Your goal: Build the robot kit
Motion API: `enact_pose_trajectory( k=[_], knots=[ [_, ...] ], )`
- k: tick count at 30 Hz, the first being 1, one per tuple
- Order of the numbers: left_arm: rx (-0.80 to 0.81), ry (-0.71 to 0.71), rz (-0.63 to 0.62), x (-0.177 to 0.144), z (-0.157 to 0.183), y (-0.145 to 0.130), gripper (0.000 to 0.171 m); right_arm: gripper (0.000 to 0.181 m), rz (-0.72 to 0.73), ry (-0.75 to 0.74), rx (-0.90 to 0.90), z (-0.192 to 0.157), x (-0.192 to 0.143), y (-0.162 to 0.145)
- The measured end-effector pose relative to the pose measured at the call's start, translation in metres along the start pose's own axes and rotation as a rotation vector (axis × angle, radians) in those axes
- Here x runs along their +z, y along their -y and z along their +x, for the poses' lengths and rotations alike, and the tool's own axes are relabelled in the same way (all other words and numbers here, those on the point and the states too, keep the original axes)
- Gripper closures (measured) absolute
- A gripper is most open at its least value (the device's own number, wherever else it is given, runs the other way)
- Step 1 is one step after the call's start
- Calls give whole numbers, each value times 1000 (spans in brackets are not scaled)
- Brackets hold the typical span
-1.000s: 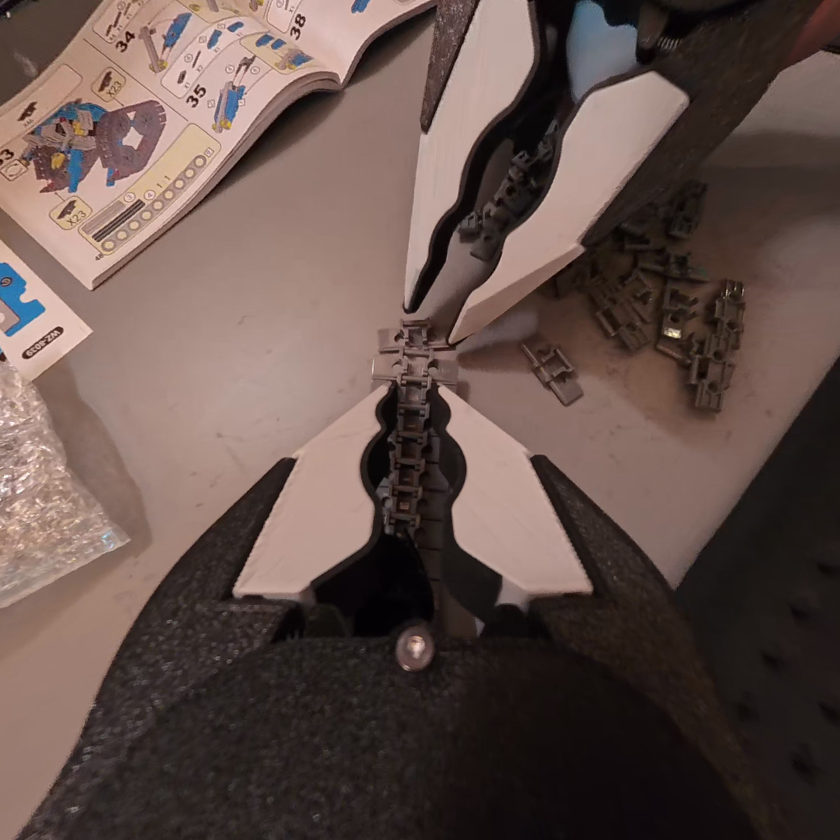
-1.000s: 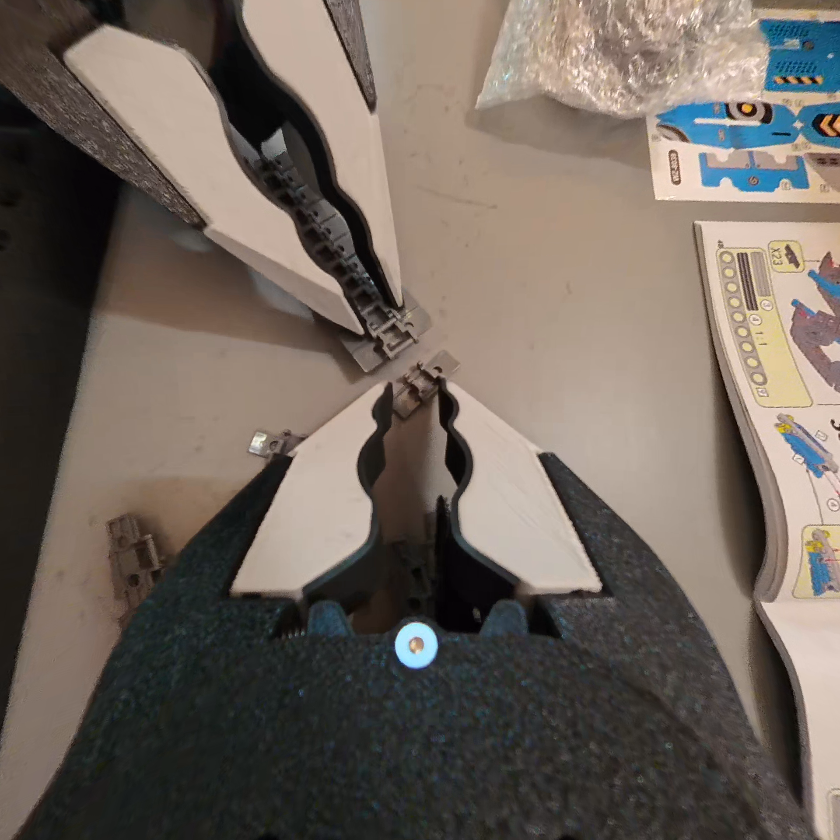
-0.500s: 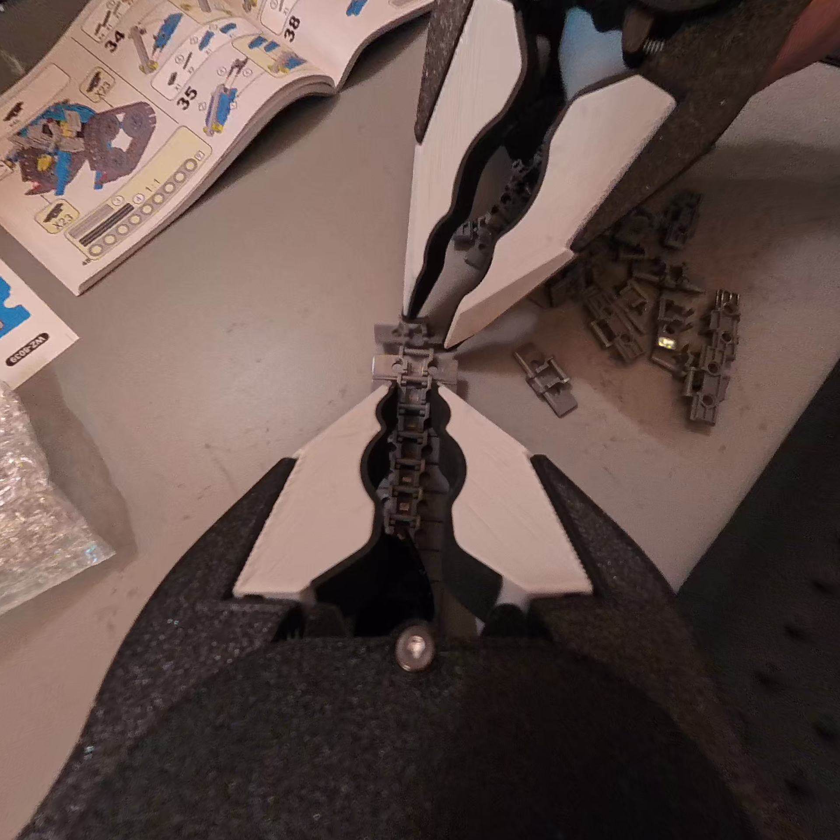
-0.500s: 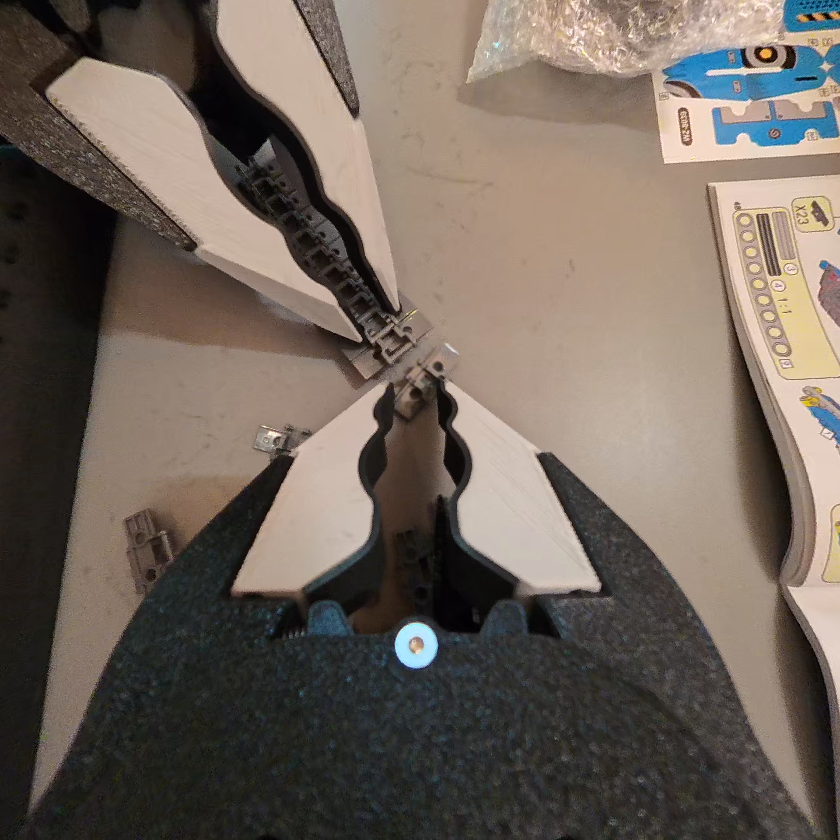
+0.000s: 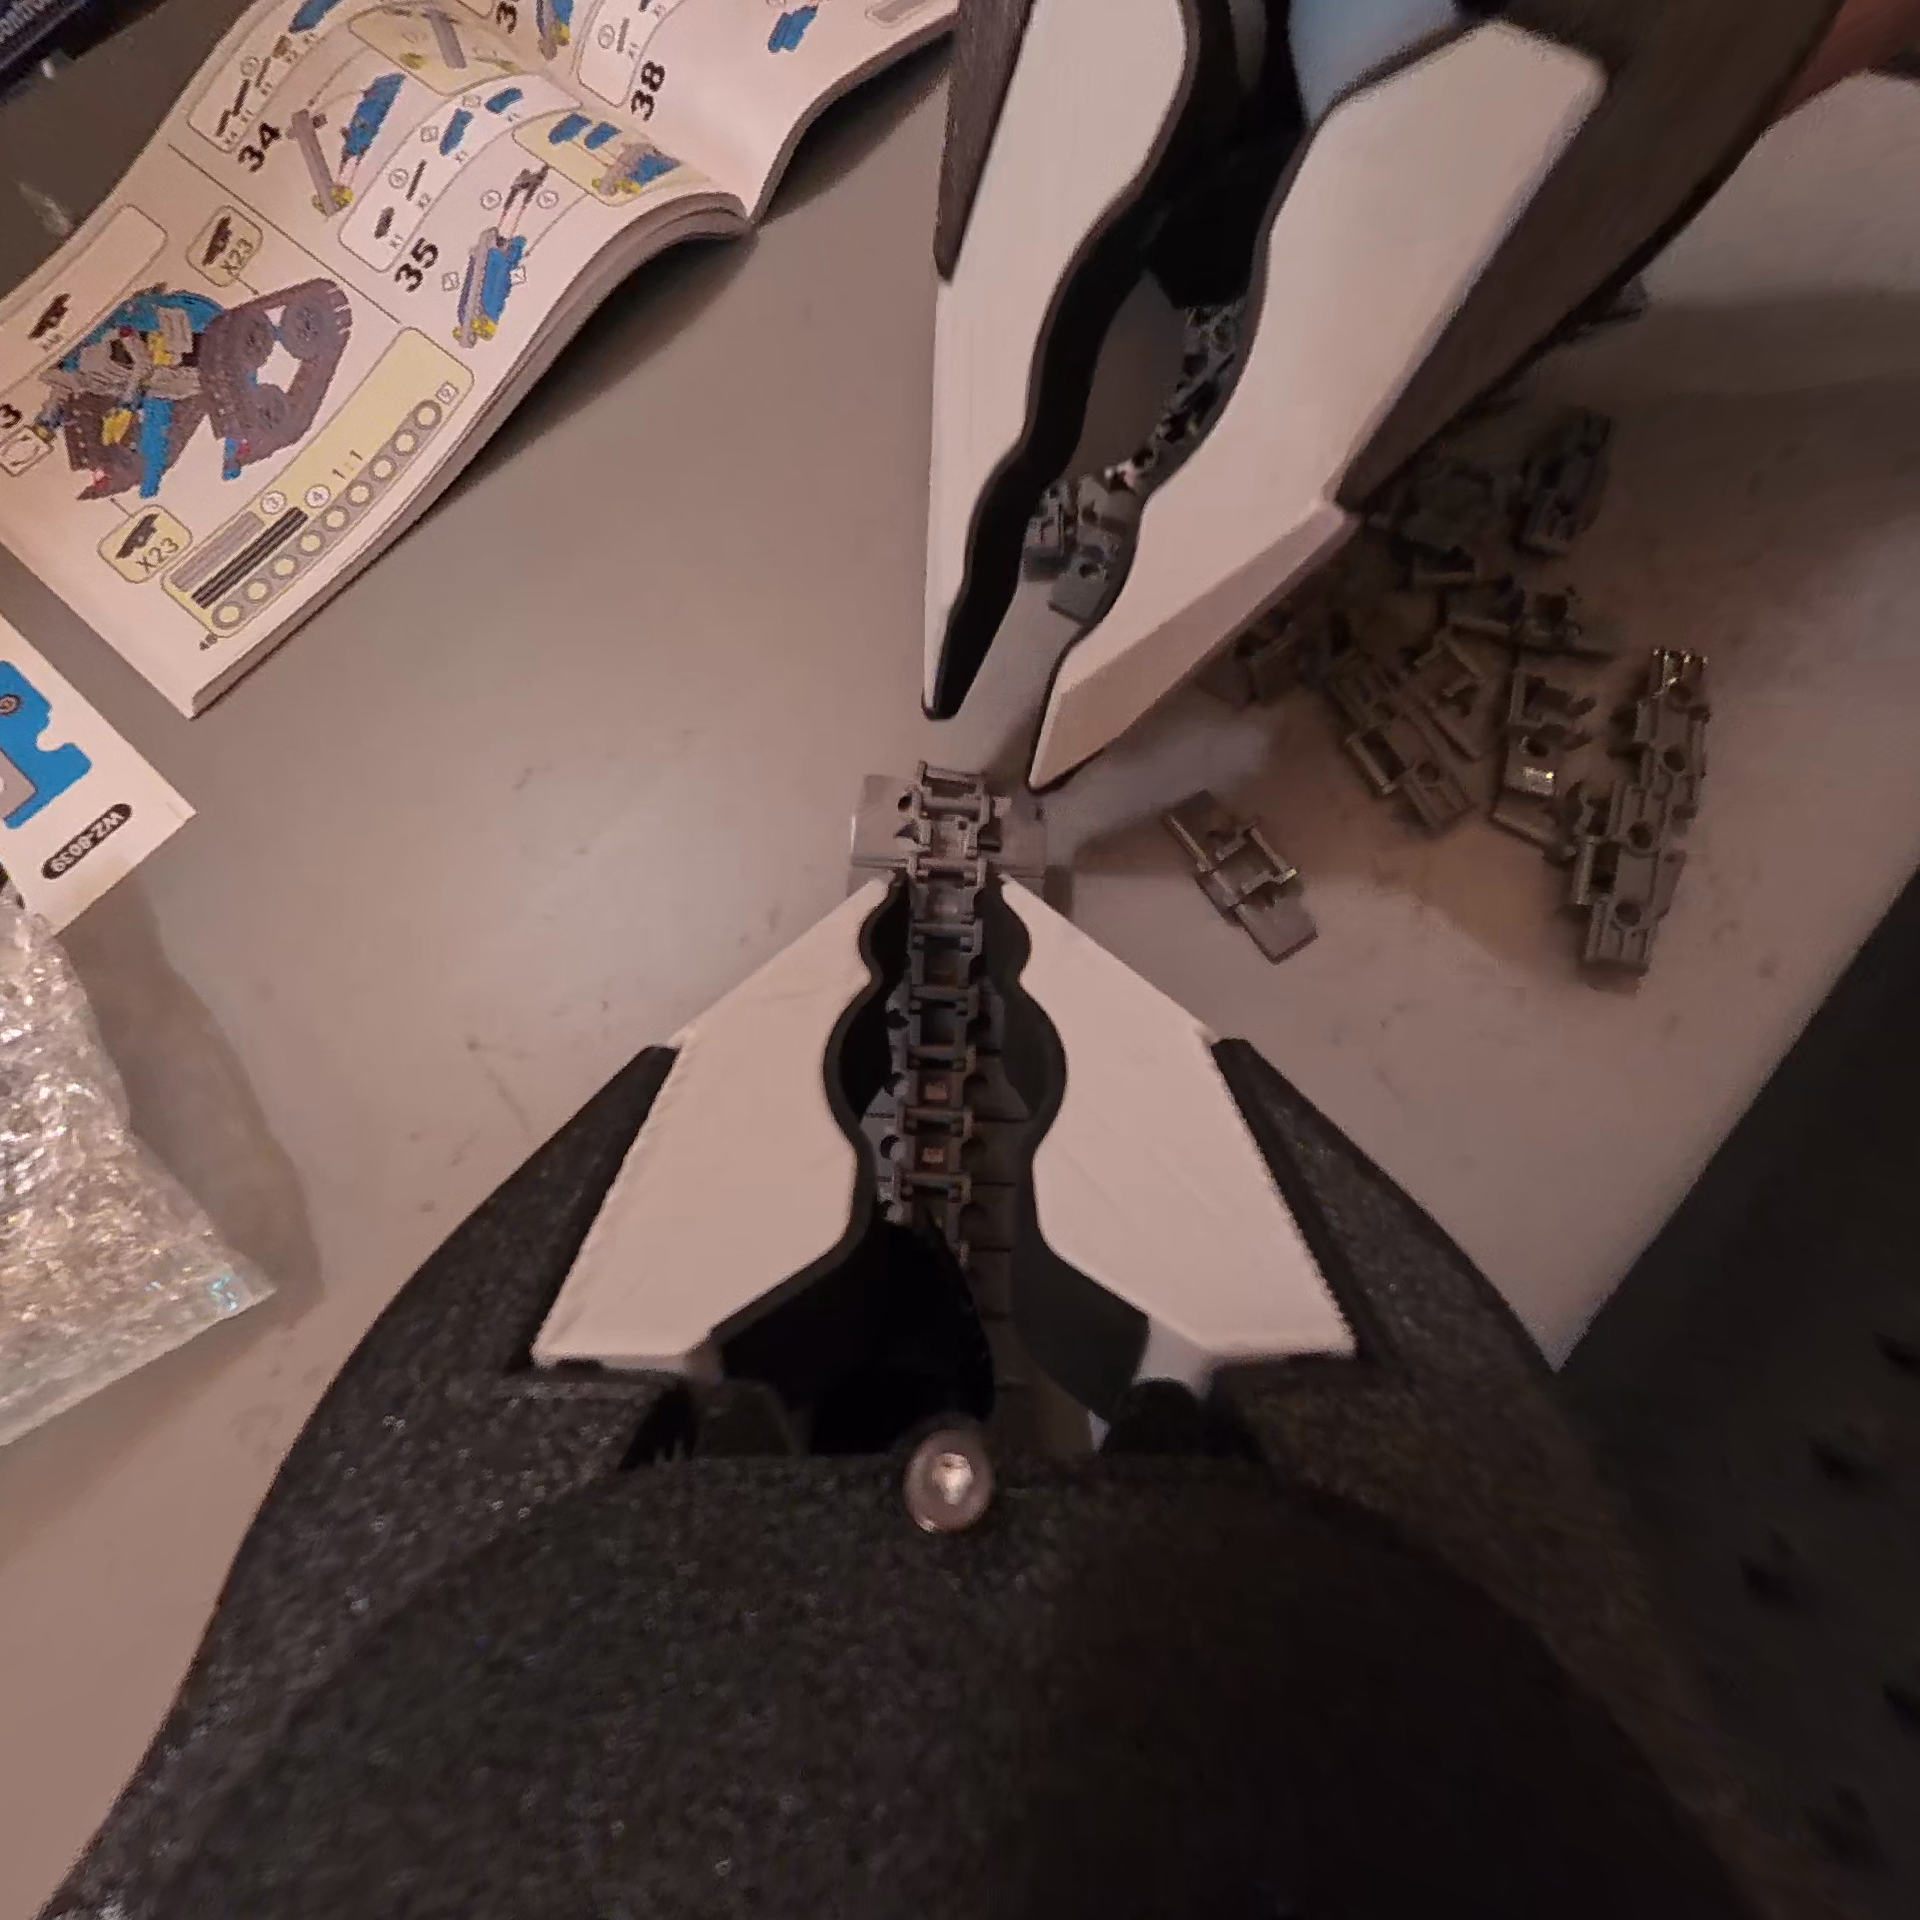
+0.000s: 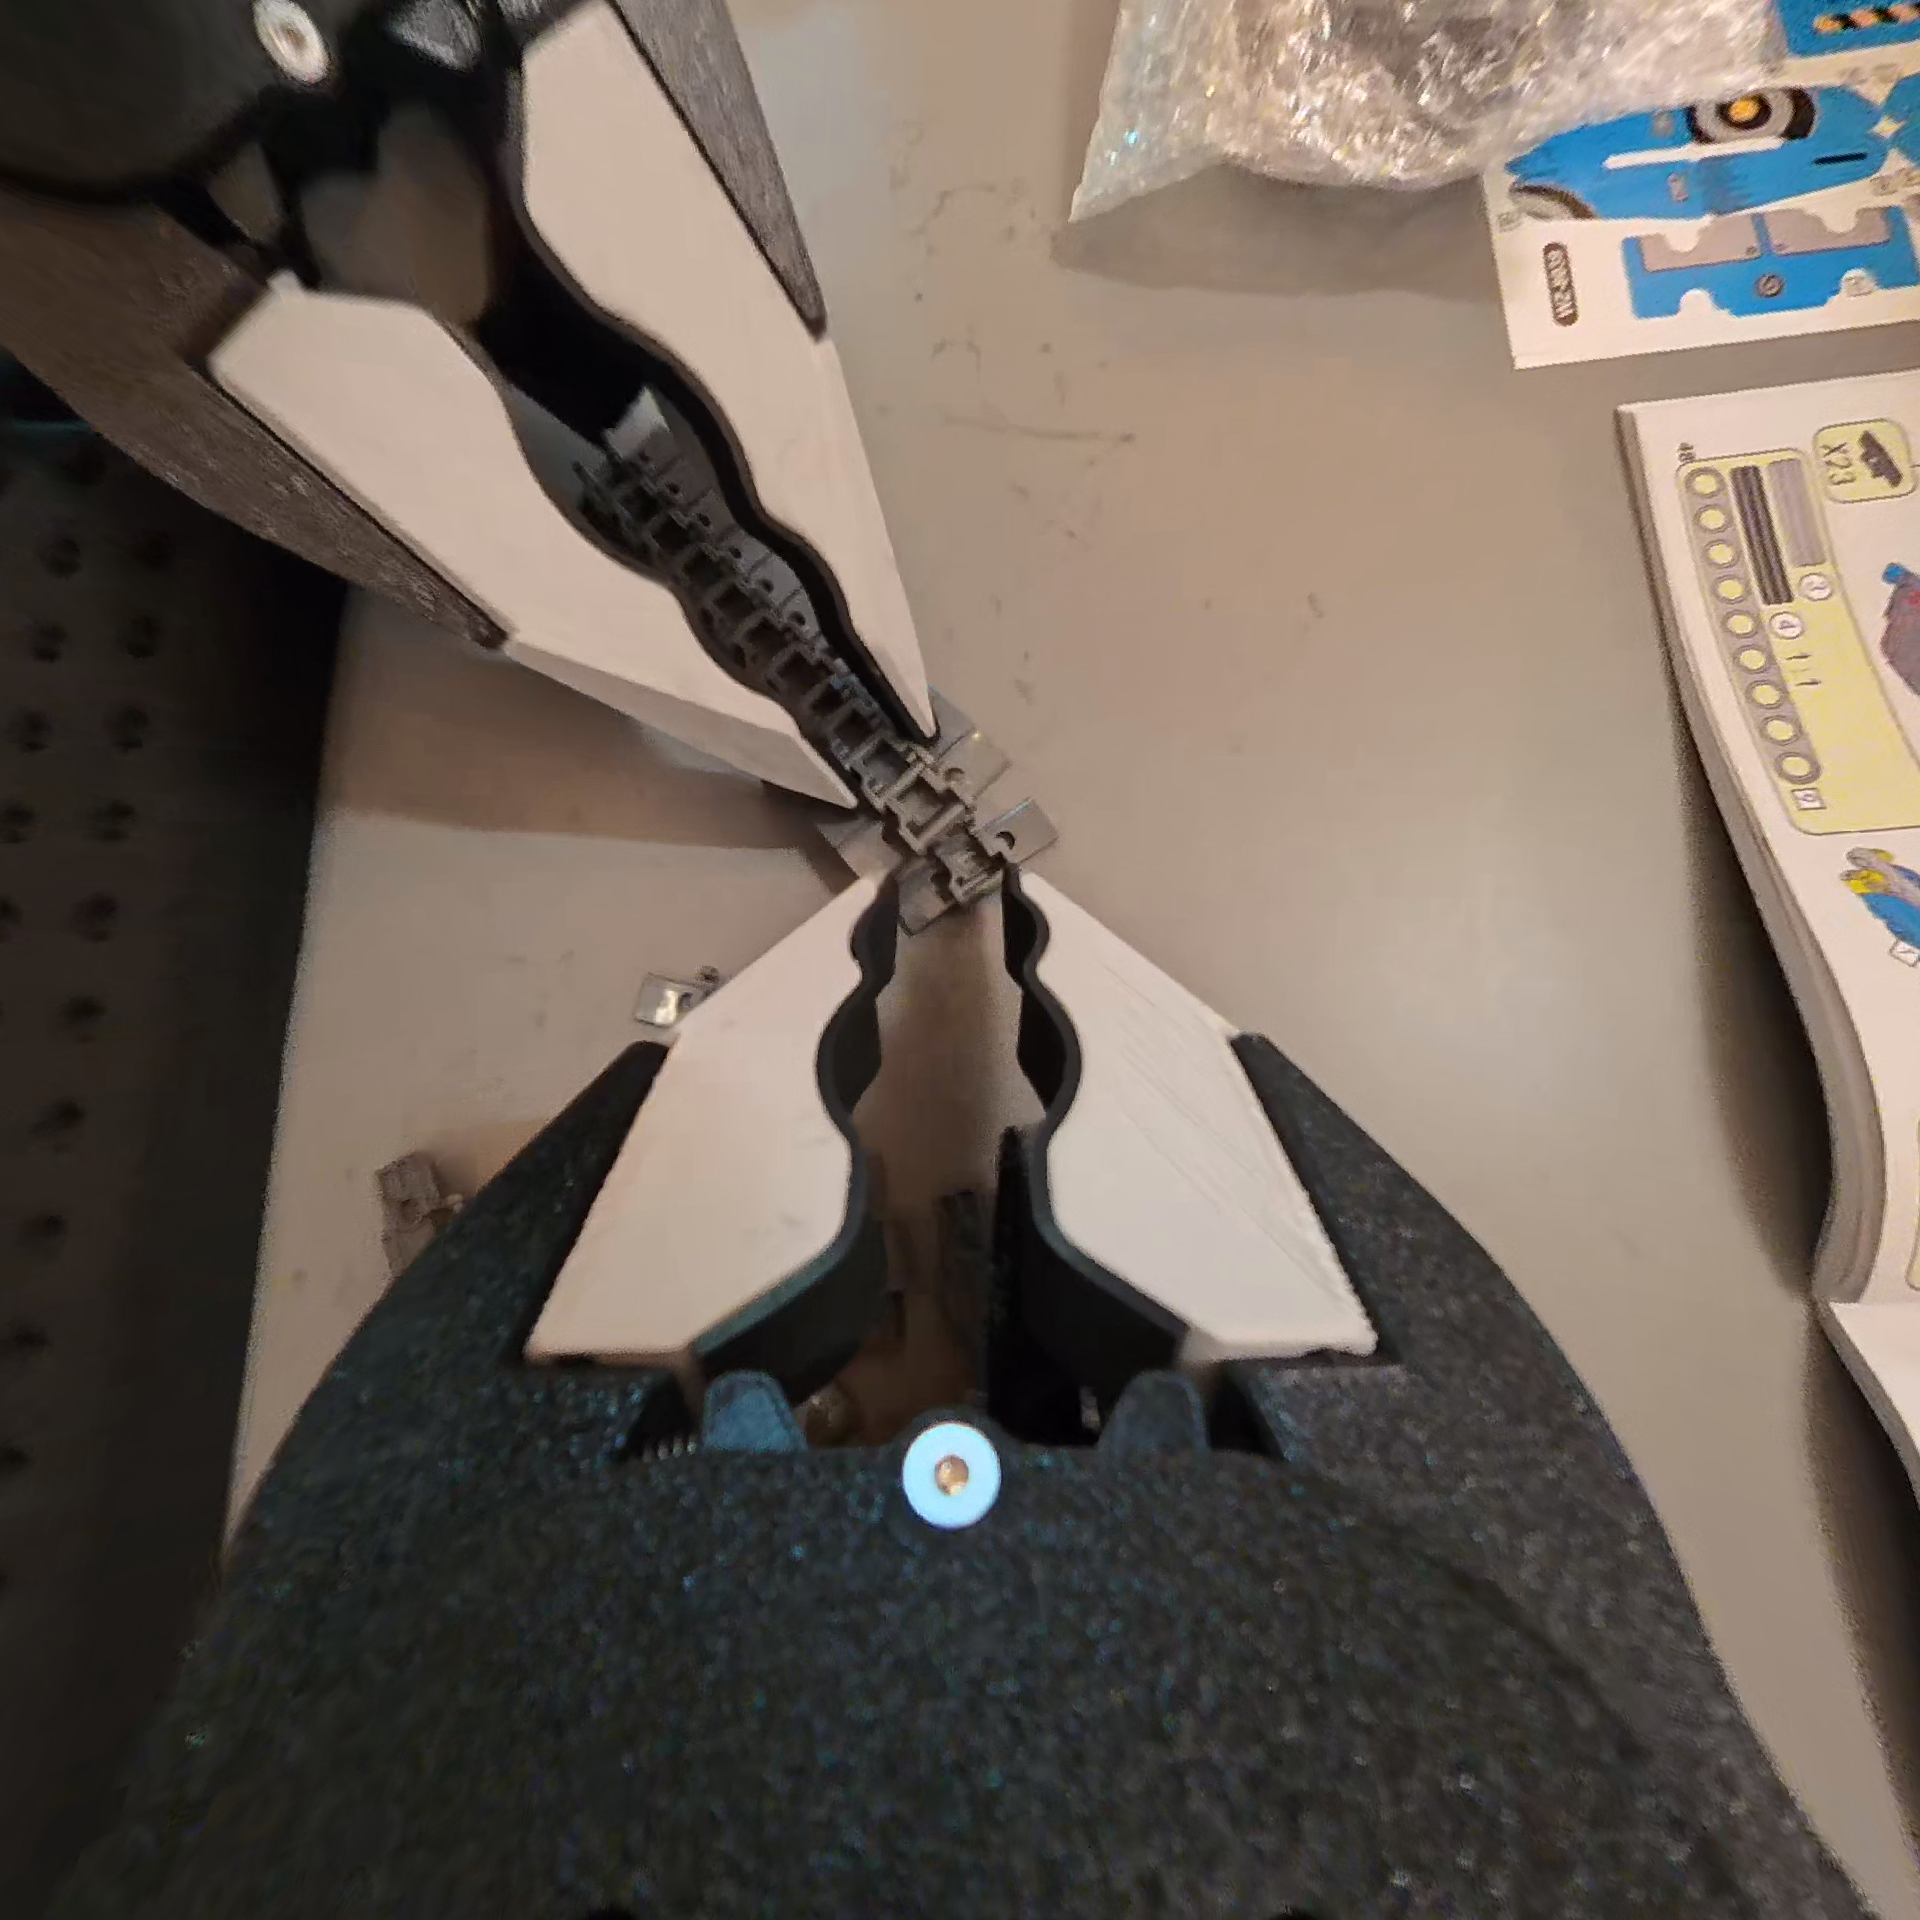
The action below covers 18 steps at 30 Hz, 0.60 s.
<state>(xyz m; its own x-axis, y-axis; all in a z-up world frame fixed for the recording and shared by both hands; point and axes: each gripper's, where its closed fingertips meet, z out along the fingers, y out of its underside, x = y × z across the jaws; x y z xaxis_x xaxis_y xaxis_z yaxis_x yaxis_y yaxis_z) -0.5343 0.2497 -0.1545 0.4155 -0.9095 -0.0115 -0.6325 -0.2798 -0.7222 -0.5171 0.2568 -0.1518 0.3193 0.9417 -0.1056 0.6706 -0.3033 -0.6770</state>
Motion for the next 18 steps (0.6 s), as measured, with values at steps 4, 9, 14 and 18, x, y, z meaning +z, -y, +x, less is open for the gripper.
enact_pose_trajectory(
  k=[4,9,14,18],
  knots=[
    [8,-8,-22,4,0,-3,158,165,22,-9,-3,1,-1,2],
    [6,-5,-29,7,-2,-5,158,178,24,-50,-77,1,6,3],
    [10,-7,-33,8,-2,-6,158,181,34,-104,-121,5,12,9],
    [8,-5,-32,6,-4,-7,158,181,9,-138,-114,11,13,6]
  ],
)
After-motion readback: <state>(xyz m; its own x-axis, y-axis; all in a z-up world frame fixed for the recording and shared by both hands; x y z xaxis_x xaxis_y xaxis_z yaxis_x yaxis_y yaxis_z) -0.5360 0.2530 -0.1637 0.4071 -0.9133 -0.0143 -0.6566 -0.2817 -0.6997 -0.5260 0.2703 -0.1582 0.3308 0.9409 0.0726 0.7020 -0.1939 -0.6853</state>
